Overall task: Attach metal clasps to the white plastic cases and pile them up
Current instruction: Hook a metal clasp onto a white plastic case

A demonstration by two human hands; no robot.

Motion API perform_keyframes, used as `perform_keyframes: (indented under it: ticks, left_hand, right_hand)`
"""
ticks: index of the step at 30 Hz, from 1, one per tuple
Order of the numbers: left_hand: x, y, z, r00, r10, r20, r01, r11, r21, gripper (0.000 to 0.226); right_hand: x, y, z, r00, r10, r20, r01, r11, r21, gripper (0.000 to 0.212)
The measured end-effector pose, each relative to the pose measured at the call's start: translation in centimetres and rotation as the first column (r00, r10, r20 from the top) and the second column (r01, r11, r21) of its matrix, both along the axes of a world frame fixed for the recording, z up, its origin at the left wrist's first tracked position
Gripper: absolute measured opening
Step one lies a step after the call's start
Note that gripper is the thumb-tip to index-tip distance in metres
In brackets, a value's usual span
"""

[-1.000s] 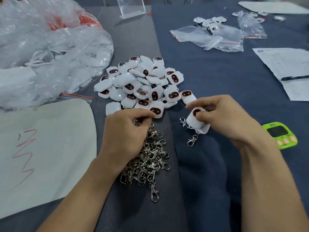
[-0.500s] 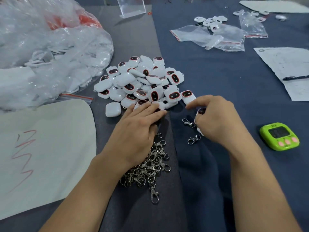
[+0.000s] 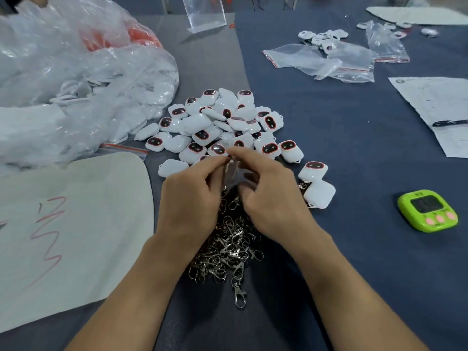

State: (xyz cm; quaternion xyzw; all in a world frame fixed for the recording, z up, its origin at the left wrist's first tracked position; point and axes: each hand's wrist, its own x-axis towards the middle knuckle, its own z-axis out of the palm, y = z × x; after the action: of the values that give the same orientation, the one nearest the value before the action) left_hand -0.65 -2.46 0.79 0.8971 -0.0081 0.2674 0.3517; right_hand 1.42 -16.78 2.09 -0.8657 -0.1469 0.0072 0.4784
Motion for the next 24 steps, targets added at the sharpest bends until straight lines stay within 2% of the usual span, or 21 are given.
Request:
perform_keyframes:
  ticks: [3,7,9,11,14,16,20,24]
  left_hand:
    - [0.0,0.0,0.1,1.000,-0.025,0.018,0.028,0.982,-0.186,0.019]
    - [0.4,0.4,0.1,1.000,-0.004,0.006,0.007,0.909,-0.416,0.019]
    - [0.7,0.7,-0.1,1.000,0.002,-0.021,-0.011,0.880,-0.475,0.024]
    - [0.7,1.1,-0.4,0.995,-0.038,-0.088,-0.002,0.910,-0.415,0.030]
    - [0.4,1.0,-0.5,0.960,-0.110,-0.257,0.071,0.985,-0.158,0.020]
    - [0.3,0.8,-0.5,0.929,-0.164,-0.333,0.163,0.986,-0.033,0.025]
    - [0.4,0.6,-0.1,0.899,-0.206,-0.386,0.231,0.973,0.017,0.023]
    - [0.3,0.3,-0.2,0.927,-0.178,-0.329,0.208,0.977,0.056,0.012]
  right_hand:
    - [0.3,0.3,-0.4,1.000,0.006,-0.028,-0.005,1.000,0.020,0.058]
    - [0.9,0.2,-0.7,0.997,-0.031,-0.065,0.039,0.991,0.129,0.028]
    - [1.1,0.1,-1.0,0.994,-0.074,-0.084,0.086,0.984,0.158,0.018]
    - [1.4,0.0,-1.3,0.986,-0.131,-0.101,0.147,0.973,0.176,0.017]
    - [1.8,-0.5,-1.5,0.978,-0.165,-0.130,0.189,0.960,0.205,0.018]
    - [2.0,-0.7,-1.5,0.977,-0.164,-0.136,0.190,0.961,0.201,0.020]
    - [2.0,-0.9,-1.3,0.966,-0.156,-0.204,0.211,0.935,0.285,0.027]
    - [2.0,-1.0,-0.6,0.955,-0.120,-0.270,0.213,0.913,0.348,0.021]
